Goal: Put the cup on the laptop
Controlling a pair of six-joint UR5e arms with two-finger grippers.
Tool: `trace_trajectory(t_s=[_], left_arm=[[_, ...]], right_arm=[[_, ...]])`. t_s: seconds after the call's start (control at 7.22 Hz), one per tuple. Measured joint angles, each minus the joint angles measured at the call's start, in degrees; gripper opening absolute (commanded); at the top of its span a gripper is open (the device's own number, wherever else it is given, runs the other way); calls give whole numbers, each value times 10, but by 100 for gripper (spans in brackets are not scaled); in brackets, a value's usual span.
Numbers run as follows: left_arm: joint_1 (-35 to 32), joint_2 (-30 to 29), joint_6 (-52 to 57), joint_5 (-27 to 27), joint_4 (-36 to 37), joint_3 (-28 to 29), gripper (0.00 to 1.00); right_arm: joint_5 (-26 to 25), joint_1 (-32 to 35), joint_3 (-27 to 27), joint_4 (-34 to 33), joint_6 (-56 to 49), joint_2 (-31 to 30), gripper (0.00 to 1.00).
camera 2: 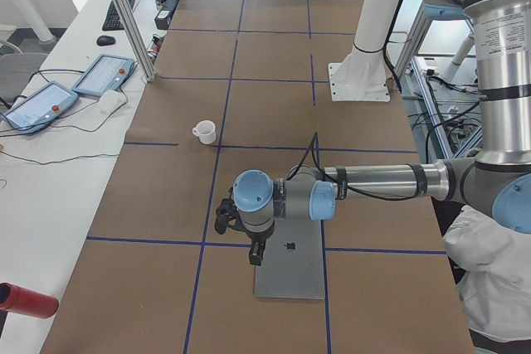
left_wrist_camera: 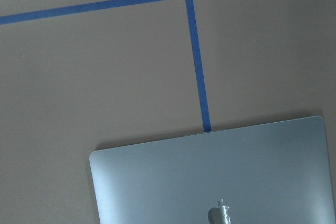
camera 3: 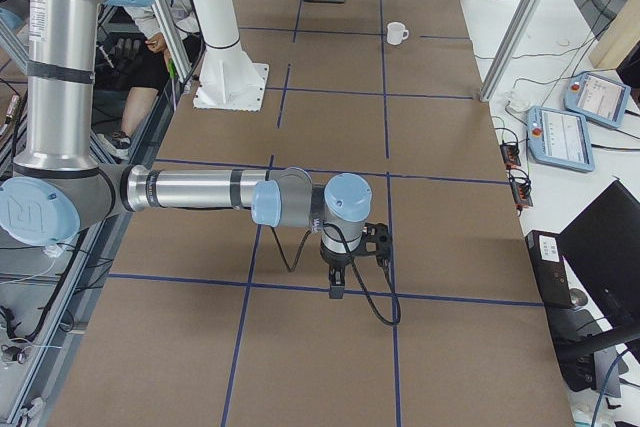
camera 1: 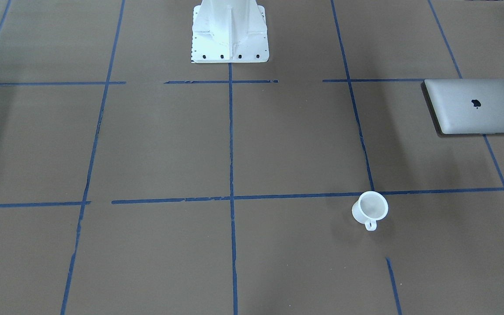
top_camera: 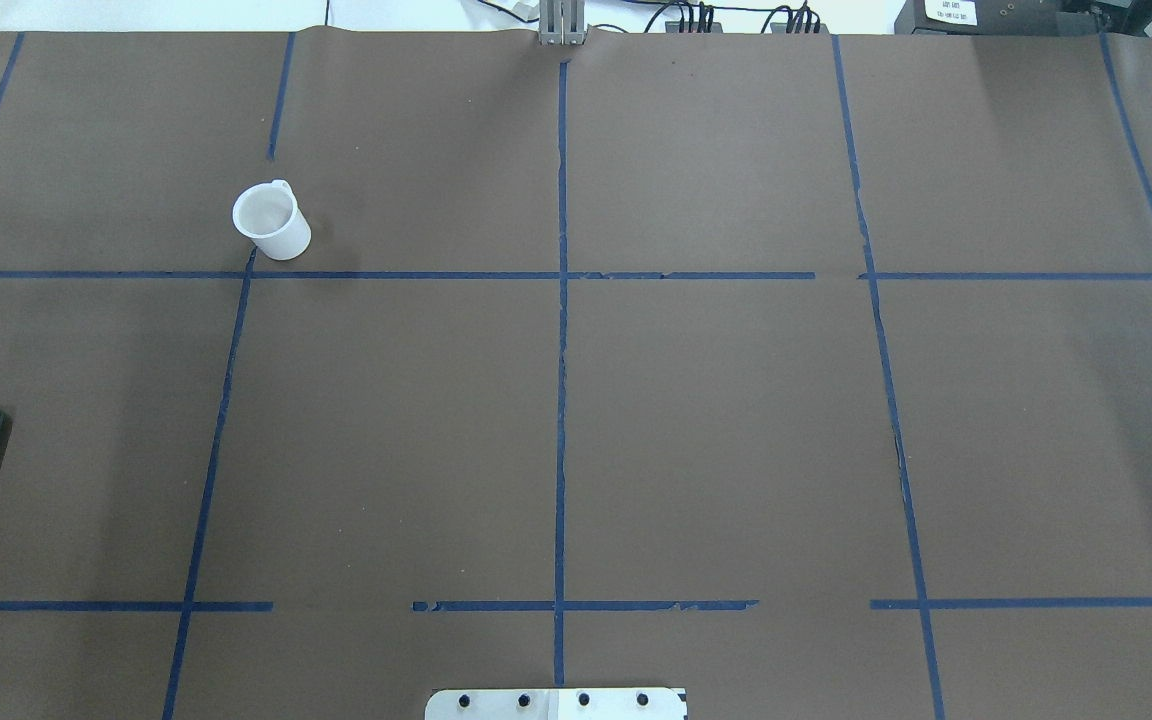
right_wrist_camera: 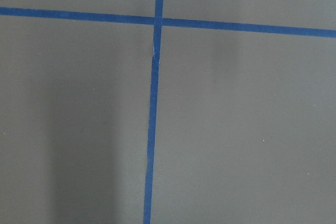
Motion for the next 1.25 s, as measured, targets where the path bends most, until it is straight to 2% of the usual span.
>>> trace_trajectory(t_s=[0.55,0.83,1.11,1.25], left_arm=[[1,-6,2,2,-11,4,100],[8,-26,-19,0,-82,12,100],[67,-115,-120,2,-105,32,100],[103,-183,-175,3,-106,63,100]], right_arm=[[0,0,0,0,0,0,100],[0,0,0,0,0,0,100],[0,0,0,0,0,0,100],[0,0,0,0,0,0,100]])
